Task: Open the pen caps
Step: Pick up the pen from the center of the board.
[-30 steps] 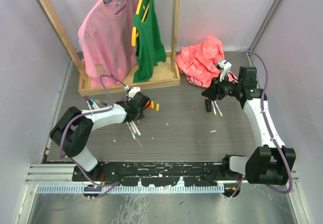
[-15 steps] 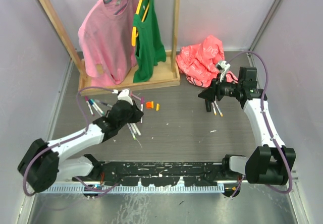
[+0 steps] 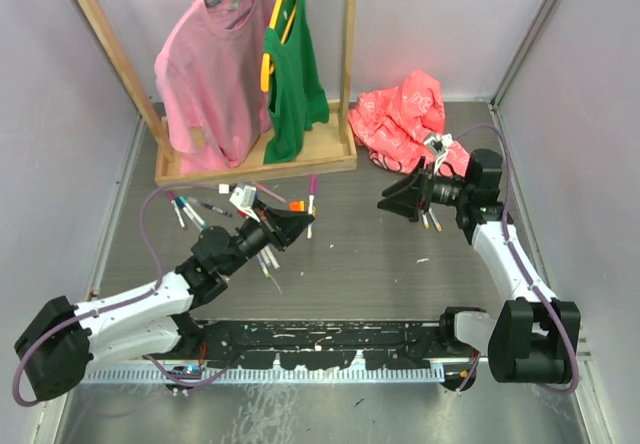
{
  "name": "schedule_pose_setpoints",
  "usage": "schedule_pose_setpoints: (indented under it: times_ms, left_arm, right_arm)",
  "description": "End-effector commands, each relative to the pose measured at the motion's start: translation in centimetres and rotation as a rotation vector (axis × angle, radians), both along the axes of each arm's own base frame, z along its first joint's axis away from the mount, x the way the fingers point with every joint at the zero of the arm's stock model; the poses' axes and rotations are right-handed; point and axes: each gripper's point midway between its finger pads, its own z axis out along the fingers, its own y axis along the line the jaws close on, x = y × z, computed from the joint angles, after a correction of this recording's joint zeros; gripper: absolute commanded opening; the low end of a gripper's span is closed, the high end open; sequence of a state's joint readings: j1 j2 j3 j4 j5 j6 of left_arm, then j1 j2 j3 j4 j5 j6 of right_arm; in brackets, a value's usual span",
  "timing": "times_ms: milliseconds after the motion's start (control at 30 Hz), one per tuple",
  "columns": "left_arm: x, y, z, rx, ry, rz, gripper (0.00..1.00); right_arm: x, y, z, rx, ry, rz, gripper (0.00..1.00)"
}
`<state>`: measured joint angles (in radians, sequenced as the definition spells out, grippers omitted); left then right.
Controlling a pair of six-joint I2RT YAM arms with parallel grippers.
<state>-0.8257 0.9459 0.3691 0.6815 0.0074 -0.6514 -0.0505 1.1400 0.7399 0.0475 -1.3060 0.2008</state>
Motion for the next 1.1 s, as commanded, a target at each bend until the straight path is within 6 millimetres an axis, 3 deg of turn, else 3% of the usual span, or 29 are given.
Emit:
schedule_pose_setpoints:
  times_ms: [0, 167, 300, 500, 733, 1067]
  left_arm:
    - [-1.3, -1.6, 7.0, -0.142, -0.219, 0.000, 0.00]
    - [-1.5, -3.5, 7.8, -0.167, -0.271, 0.038, 0.00]
    - [-1.2, -4.7, 8.3, -0.215, -0.291, 0.074, 0.00]
    - [-1.4, -7.0, 7.7, -0.202, -0.305, 0.115, 0.00]
    - [-2.1, -8.9, 7.5, -0.205, -0.306, 0.114, 0.00]
    - [-2.4, -10.8, 6.8, -0.211, -0.291, 0.109, 0.00]
  right_arm:
    - [-1.9, 2.1, 4.2, 0.057, -0.184, 0.100, 0.70]
    - [-3.3, 3.2, 5.4, 0.115, -0.207, 0.135, 0.73]
    - [-4.7, 3.8, 6.1, 0.181, -0.197, 0.140, 0.82]
    - [-6.8, 4.2, 6.7, 0.269, -0.259, 0.146, 0.91]
    - [-5.5, 4.3, 5.4, 0.246, -0.205, 0.108, 0.92]
    - [-5.6, 4.4, 5.2, 0.238, -0.214, 0.116, 0.88]
